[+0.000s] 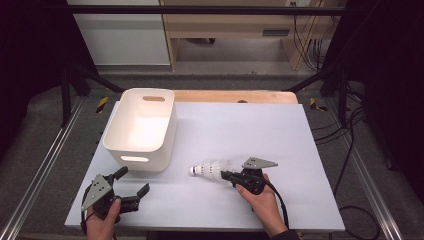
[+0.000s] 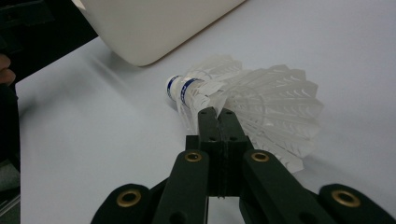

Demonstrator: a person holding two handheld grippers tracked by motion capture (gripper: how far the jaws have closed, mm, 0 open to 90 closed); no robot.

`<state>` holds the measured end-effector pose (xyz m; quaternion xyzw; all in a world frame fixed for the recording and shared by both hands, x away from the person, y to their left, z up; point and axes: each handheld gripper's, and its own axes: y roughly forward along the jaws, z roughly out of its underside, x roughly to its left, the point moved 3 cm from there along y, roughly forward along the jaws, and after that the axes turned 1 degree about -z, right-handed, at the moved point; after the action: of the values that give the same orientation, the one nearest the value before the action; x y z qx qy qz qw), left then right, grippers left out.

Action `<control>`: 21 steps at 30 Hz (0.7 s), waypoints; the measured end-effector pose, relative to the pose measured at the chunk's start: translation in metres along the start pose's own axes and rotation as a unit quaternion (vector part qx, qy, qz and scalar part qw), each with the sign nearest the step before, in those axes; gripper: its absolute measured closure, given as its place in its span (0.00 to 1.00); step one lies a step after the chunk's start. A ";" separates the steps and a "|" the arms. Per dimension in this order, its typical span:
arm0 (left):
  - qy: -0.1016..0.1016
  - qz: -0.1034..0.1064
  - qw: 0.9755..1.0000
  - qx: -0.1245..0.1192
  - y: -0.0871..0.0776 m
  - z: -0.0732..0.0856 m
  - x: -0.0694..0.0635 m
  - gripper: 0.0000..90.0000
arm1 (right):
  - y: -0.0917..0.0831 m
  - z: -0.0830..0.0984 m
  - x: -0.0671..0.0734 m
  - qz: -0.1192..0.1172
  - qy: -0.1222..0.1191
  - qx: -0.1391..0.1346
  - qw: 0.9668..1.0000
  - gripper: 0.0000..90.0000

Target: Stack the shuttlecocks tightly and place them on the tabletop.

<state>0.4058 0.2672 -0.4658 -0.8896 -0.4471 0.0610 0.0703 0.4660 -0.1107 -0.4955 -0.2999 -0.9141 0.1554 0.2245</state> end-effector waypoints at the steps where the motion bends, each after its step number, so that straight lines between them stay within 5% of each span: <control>1: 0.000 0.000 1.000 0.000 0.000 0.000 0.000 0.02 | 0.000 0.000 0.000 0.001 0.000 0.001 1.000 1.00; 21: 0.001 0.001 1.000 0.003 0.001 0.001 -0.001 0.02 | 0.005 0.002 -0.002 0.015 -0.006 0.021 1.000 0.99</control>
<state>0.4057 0.2662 -0.4664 -0.8899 -0.4459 0.0615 0.0736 0.4691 -0.1087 -0.5002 -0.3075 -0.9075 0.1799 0.2227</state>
